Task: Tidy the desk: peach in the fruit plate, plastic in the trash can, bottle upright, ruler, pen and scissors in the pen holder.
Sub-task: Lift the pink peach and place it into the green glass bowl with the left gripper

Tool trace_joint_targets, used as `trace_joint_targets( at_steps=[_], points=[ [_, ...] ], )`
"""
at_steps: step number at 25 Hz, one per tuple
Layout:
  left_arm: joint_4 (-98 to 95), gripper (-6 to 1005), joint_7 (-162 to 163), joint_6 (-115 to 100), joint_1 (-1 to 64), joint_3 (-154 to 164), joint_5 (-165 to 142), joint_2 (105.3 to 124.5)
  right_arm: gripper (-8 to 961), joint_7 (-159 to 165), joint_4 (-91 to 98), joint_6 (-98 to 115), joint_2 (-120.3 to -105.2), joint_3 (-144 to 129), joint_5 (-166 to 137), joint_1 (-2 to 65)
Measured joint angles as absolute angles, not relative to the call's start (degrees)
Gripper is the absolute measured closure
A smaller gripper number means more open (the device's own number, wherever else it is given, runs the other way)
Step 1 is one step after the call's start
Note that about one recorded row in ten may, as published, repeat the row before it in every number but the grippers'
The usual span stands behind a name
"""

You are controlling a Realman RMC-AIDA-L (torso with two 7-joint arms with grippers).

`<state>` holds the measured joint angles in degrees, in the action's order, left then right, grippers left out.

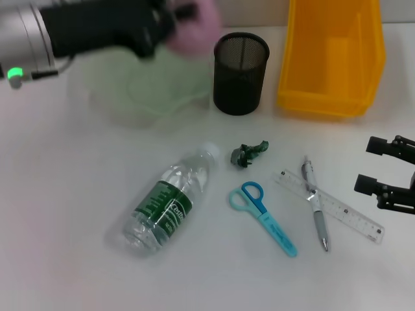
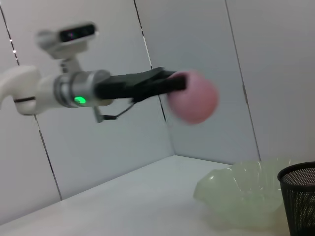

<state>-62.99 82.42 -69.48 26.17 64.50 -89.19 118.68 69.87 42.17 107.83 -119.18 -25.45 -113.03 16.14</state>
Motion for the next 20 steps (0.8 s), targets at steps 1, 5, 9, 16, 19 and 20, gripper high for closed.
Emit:
trace_joint_targets(
  at_steps=[1,5,9,16,19,20],
  points=[
    [-62.99,942,82.42,-69.48,26.17,64.5,-89.2,118.68,119,69.87,42.17,107.83,-119.18,-25.45,-113.03,16.14],
    [-51.0,954,82.46,-58.91,31.61,61.78,-88.91,118.66,119,69.87,41.81,107.84,-119.21,-25.46,-113.03,16.41],
    [-41.44,956,80.43,-47.71,36.21,61.27,-89.04,118.71,119,69.87,41.29,107.85,-119.16,-25.54,-113.03,16.69],
    [-37.53,918,75.31,-44.15,37.15,62.0,-88.29,119.2,120,69.99,41.16,107.84,-119.17,-25.57,-113.03,16.7],
    [-35.98,815,75.06,-43.14,37.15,62.94,-87.12,119.24,120,70.07,41.06,107.84,-119.18,-25.57,-113.03,16.61],
    [-35.97,780,75.05,-43.14,37.1,63.15,-87.1,119.24,120,70.15,40.94,107.83,-119.18,-25.58,-113.03,16.62]
  ],
)
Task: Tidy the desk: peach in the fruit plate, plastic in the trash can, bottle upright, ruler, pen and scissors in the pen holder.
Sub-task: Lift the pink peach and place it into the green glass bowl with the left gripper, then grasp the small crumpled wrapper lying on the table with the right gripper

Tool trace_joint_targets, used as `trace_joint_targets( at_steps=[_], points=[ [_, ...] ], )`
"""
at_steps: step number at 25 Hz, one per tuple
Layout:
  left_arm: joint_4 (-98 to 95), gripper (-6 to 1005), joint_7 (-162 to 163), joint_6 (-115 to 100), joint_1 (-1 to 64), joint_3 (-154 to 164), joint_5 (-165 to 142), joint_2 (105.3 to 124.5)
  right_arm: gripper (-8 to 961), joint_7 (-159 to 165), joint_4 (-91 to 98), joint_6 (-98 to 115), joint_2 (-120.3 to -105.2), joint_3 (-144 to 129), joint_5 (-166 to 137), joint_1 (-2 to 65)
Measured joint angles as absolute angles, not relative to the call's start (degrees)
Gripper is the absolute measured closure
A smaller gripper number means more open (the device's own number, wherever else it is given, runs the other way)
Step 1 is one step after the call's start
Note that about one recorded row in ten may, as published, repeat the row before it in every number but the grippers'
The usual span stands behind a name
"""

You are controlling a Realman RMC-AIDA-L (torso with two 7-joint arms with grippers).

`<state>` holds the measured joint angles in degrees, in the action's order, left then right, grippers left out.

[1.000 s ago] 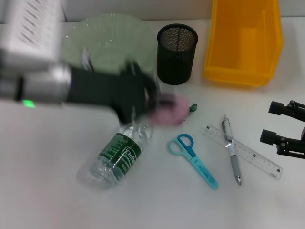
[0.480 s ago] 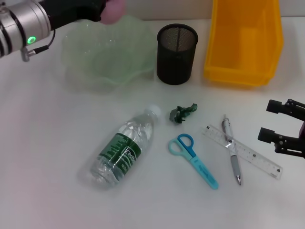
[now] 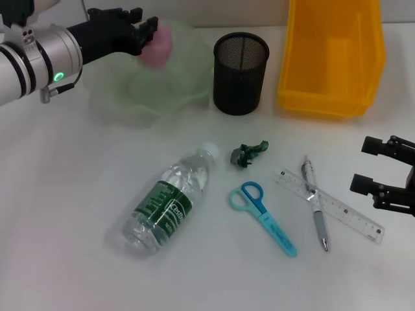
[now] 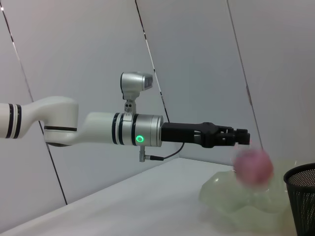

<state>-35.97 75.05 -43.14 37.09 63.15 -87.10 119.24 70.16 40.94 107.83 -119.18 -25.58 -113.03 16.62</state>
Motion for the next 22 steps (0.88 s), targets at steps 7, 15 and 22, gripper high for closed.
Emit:
trace_joint_targets(
  at_steps=[7,15,22],
  points=[
    [-36.25,538,74.99,-43.18,36.62,63.44,-86.84,119.11,120,70.32,40.32,107.35,-119.18,-25.58,-113.03,17.09],
    [-40.83,368,71.49,-69.7,28.01,62.35,-77.9,118.2,120,82.7,48.08,107.68,-118.78,-25.81,-111.95,18.75],
    [-40.82,170,62.43,-91.29,21.74,62.1,-80.68,117.37,121,108.85,70.81,107.28,-118.36,-34.78,-119.89,24.67]
  ],
)
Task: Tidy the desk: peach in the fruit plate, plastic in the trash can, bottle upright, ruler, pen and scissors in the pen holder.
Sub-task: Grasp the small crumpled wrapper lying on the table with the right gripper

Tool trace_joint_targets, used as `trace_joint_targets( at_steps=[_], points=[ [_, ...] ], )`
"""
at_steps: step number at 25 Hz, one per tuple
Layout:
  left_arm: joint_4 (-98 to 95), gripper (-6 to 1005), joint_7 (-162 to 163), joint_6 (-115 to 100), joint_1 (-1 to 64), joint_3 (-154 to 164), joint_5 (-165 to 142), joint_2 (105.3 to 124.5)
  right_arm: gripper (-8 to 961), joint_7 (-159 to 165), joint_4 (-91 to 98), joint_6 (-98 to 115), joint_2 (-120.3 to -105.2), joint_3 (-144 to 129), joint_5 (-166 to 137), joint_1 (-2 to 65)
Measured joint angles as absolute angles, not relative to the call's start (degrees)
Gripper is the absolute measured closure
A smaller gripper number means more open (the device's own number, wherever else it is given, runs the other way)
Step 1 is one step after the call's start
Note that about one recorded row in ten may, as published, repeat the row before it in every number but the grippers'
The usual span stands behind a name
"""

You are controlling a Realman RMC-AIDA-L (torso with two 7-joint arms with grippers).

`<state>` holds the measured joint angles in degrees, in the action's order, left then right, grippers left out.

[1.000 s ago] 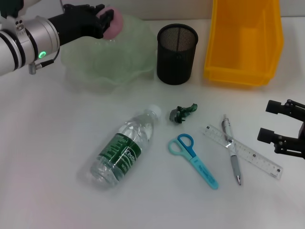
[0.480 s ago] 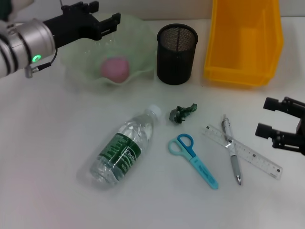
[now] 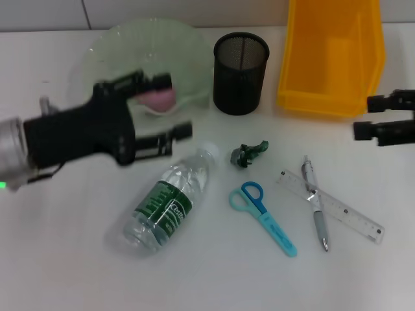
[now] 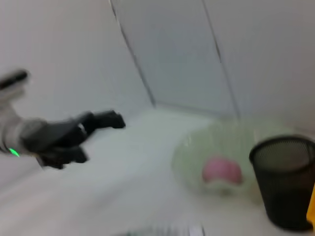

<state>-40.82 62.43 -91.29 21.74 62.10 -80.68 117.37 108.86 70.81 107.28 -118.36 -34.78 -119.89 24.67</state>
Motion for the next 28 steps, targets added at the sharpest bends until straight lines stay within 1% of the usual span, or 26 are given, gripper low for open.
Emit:
trace_joint_targets(
  at_steps=[1,2,5,6,7,10,16,21,28],
  points=[
    [-40.81,170,61.9,-92.15,21.22,62.07,-81.54,117.31,121,116.13,75.31,107.28,-117.76,-39.55,-125.83,28.33],
    [-40.7,170,61.54,-93.34,20.26,61.94,-83.54,117.04,121,116.13,75.31,107.28,-117.76,-39.55,-125.83,28.33],
    [-40.35,170,61.52,-93.88,19.02,61.85,-84.54,116.8,121,123.15,78.25,106.85,-117.56,-46.06,-134.74,34.08],
    [-40.33,170,61.51,-93.81,18.9,61.8,-84.55,116.8,121,124.24,79.0,105.7,-118.28,-49.79,-139.8,37.09],
    [-40.3,170,61.45,-93.71,18.68,61.58,-84.56,116.83,121,124.24,79.0,105.7,-118.28,-49.79,-139.8,37.09],
    [-40.26,171,61.35,-93.66,18.48,61.09,-84.57,116.94,121,124.35,79.06,103.73,-119.01,-56.44,-144.06,39.92],
    [-39.31,171,61.28,-93.13,18.75,59.6,-84.65,117.16,120,122.56,75.98,94.44,-119.14,-71.11,-144.99,40.88],
    [-38.91,171,61.27,-92.71,18.92,59.58,-84.65,117.24,121,124.51,68.74,88.16,-119.41,-74.42,-144.72,42.75],
    [-38.76,172,61.26,-92.31,18.96,59.59,-84.65,117.25,128,130.66,64.38,78.94,-119.53,-80.59,-144.17,43.38]
  ],
)
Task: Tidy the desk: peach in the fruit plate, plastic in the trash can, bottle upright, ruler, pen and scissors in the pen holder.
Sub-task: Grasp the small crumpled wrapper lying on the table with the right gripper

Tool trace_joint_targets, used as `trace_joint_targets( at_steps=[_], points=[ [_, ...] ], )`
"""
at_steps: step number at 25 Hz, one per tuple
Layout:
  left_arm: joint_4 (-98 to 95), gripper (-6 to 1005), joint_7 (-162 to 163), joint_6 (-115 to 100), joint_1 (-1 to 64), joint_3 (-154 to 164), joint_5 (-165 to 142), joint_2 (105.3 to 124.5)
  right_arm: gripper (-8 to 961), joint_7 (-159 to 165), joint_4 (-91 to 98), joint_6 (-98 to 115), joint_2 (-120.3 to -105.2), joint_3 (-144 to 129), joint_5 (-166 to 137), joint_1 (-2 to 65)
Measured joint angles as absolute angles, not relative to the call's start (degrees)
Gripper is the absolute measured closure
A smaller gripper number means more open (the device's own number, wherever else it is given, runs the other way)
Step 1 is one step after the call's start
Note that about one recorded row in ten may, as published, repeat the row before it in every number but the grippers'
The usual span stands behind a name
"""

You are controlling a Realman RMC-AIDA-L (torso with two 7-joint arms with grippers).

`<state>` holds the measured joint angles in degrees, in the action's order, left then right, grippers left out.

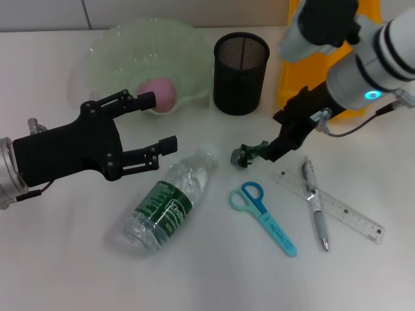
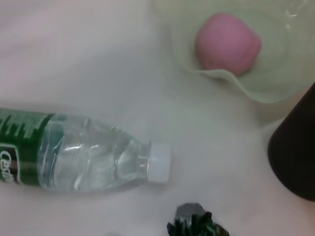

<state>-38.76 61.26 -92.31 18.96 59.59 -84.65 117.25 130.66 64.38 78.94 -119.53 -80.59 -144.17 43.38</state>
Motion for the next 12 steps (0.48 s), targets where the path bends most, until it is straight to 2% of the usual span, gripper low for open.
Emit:
trace_joint_targets(
  at_steps=[12],
  points=[
    [-38.63,172,61.25,-92.29,19.08,59.59,-84.63,117.24,141,131.09,55.9,71.72,-119.62,-86.99,-140.16,46.4]
  ],
)
